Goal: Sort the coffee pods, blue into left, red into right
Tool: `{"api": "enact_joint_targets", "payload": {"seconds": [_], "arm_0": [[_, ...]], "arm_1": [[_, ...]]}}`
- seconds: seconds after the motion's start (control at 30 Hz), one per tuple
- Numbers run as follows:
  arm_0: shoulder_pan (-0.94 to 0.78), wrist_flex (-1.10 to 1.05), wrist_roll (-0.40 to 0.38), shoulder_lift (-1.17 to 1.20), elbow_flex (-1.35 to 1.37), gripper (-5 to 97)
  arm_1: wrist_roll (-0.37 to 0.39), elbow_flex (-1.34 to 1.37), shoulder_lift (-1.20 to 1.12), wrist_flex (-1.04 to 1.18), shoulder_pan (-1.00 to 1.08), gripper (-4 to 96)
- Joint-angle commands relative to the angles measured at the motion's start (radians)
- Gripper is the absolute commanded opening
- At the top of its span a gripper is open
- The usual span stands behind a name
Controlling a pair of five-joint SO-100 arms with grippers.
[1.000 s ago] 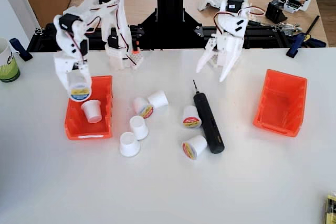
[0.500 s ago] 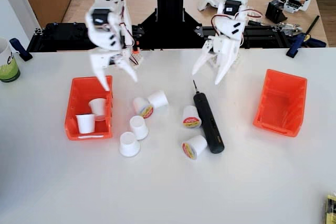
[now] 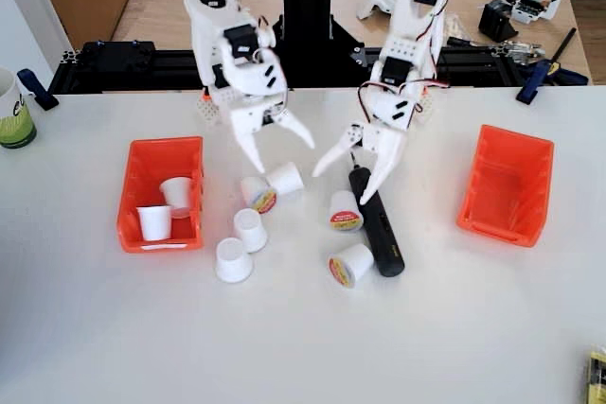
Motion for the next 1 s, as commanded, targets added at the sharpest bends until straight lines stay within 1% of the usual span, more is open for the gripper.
{"api": "enact_joint_targets", "payload": {"seconds": [0.0, 0.03, 0.1, 0.17, 0.3, 0.33, 0.4, 0.5, 0.6, 0.7, 0.83, 0.97], "arm_0": [[0.123, -0.020, -0.061, -0.003, -0.005, 38], [0.158, -0.020, -0.080, -0.005, -0.002, 38], [0.215, -0.020, -0.135, -0.003, 0.021, 38], [0.252, -0.026, -0.172, 0.005, 0.049, 38], [0.262, -0.066, -0.192, 0.008, 0.123, 37], [0.262, -0.084, -0.215, 0.008, 0.164, 37], [0.258, -0.166, -0.279, 0.011, 0.281, 37], [0.245, -0.341, -0.334, 0.017, 0.436, 36], [0.245, -0.420, -0.362, 0.017, 0.502, 35], [0.249, -0.422, -0.385, 0.017, 0.531, 35], [0.238, -0.479, -0.397, 0.014, 0.588, 35], [0.199, -0.483, -0.408, 0.011, 0.604, 34]], "arm_1": [[-0.092, 0.002, -0.032, -0.080, -0.018, 40.0], [-0.110, 0.015, -0.034, -0.089, -0.026, 39.8], [-0.123, 0.048, -0.034, -0.098, -0.034, 39.7], [-0.135, 0.083, -0.034, -0.123, -0.040, 39.7], [-0.147, 0.150, -0.046, -0.242, -0.044, 39.1], [-0.146, 0.152, -0.060, -0.245, -0.048, 38.9], [-0.140, 0.175, -0.072, -0.272, -0.051, 38.4], [-0.141, 0.209, -0.072, -0.288, -0.048, 36.5], [-0.140, 0.252, -0.072, -0.333, -0.040, 36.4], [-0.132, 0.272, -0.075, -0.359, -0.029, 35.3], [-0.140, 0.272, -0.092, -0.368, -0.005, 34.5], [-0.130, 0.267, -0.158, -0.422, 0.015, 34.2]]}}
